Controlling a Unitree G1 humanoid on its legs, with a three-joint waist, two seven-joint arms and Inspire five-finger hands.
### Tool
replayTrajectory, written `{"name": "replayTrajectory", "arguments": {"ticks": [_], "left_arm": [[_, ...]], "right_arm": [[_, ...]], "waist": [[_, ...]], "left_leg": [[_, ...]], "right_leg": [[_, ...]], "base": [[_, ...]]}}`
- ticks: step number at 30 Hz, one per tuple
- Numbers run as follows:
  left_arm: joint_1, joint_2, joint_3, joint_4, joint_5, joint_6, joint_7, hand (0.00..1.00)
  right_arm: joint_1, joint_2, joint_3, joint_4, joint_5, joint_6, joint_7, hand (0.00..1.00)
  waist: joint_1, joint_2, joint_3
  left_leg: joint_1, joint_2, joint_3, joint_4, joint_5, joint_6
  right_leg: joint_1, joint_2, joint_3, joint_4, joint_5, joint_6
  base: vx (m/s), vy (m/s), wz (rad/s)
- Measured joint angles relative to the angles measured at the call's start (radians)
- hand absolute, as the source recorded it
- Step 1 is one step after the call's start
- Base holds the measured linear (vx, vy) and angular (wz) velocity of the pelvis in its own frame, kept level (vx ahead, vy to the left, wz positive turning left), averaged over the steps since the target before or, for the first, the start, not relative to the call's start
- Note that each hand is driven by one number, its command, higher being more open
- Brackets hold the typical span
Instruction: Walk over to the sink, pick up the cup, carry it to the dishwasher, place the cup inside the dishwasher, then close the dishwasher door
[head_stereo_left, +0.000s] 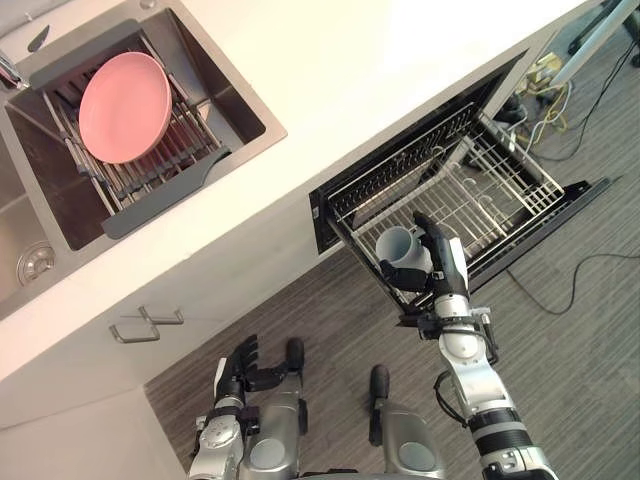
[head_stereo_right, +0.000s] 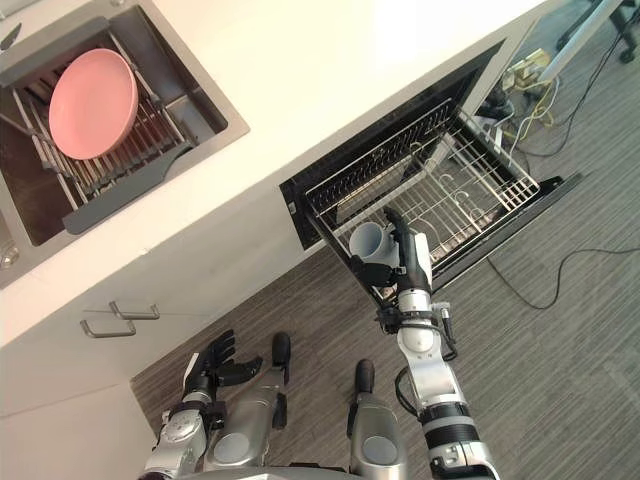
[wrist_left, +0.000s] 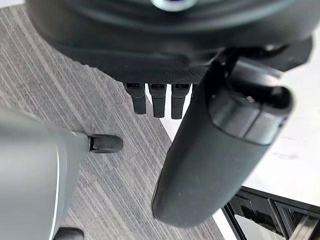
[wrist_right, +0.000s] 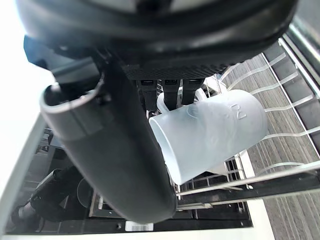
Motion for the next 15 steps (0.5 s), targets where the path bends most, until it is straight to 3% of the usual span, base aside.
{"name": "replayTrajectory", "arguments": {"ticks": [5,15], "left_arm": [[0.024,0.001,-0.005,0.0,0.008,0.004,-0.006,0.9],[0.065,-0.002,-0.017,0.008,0.017,0.007,-0.014,0.9]], "right_arm": [[0.051,0.002,0.0,-0.008,-0.036,0.0,0.001,0.9],[0.083,0.009,-0.039,-0.009,-0.051,0.002,-0.007,0.9]], "waist": [[-0.002,0.008,-0.049],[-0.006,0.022,-0.089]], "left_leg": [[0.022,0.0,0.0,-0.004,-0.004,-0.005],[0.04,0.003,0.002,-0.01,-0.009,-0.009]], "right_leg": [[0.027,0.001,0.0,-0.016,0.0,0.0],[0.049,0.007,0.005,-0.046,0.011,-0.002]], "base": [[0.0,0.0,0.0],[0.0,-0.002,-0.01]]}}
